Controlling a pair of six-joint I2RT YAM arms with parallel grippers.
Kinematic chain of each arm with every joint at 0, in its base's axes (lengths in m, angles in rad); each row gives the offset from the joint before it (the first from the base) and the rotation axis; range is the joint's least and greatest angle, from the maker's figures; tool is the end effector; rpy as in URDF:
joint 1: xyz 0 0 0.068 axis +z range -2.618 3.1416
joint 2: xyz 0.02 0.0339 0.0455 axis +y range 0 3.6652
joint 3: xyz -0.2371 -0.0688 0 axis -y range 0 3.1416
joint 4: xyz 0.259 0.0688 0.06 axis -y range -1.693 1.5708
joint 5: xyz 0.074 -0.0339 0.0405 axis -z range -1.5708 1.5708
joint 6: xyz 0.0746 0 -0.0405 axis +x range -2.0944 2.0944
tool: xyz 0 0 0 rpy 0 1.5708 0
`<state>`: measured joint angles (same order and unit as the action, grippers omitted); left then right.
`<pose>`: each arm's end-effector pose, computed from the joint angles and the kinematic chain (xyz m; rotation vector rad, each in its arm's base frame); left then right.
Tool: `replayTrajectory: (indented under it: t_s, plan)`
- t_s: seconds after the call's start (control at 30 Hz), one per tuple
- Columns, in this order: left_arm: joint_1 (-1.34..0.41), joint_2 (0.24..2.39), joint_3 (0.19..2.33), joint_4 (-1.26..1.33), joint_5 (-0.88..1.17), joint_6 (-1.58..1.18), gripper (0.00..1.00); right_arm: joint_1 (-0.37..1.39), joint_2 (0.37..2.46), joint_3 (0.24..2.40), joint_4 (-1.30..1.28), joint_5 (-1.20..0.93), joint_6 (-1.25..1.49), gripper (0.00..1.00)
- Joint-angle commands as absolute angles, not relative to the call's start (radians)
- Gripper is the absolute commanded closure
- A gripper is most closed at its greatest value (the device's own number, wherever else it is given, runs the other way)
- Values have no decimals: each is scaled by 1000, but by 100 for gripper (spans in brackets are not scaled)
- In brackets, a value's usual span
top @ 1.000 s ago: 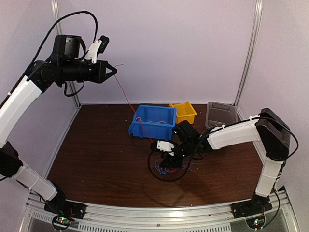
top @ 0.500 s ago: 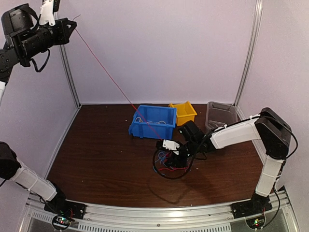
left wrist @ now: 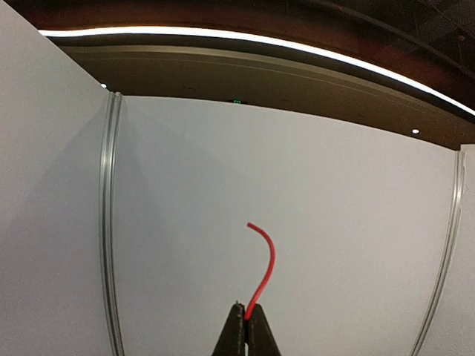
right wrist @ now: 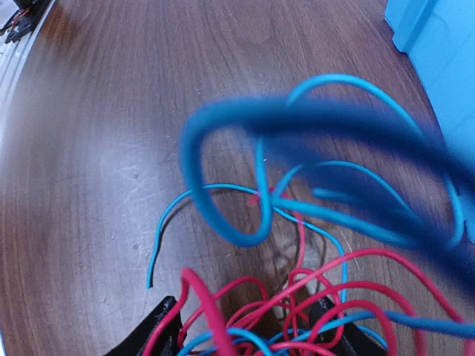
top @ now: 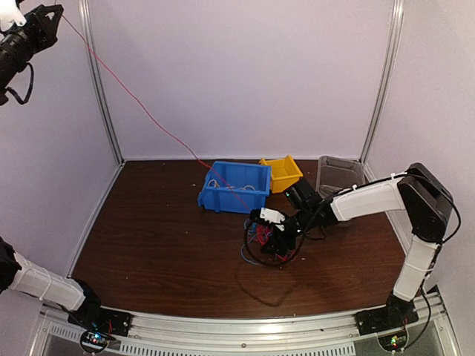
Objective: Untangle the cables
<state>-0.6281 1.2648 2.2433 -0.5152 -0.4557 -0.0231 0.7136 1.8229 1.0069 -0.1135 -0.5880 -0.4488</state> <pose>0.1565 -0.0730 0.6510 -0.0655 1.1619 -0.3244 0.2615 0.2811 0.0865 -1.5554 1.9179 0.8451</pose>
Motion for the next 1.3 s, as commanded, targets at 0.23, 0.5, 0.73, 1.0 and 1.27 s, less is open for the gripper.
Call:
replayTrajectory:
  t_s: [0.23, 0.5, 0.73, 1.0, 1.27]
  plan:
    - [-624, 1270, 1792, -494, -111, -175, 100, 675, 1549, 1056, -461, -722, -593, 32]
    - [-624, 1211, 1422, -539, -2, -313, 100, 675, 1562, 1057, -394, -672, -543, 38]
    - [-626, 1163, 1128, -642, 79, -425, 100, 684, 1660, 1095, -346, -613, -528, 41]
    - [-626, 1213, 1054, -804, -179, -489, 100, 734, 1778, 1176, -337, -587, -514, 36]
    - [-627, 1248, 947, -435, 183, -486, 100, 744, 1830, 1178, -272, -512, -455, 43]
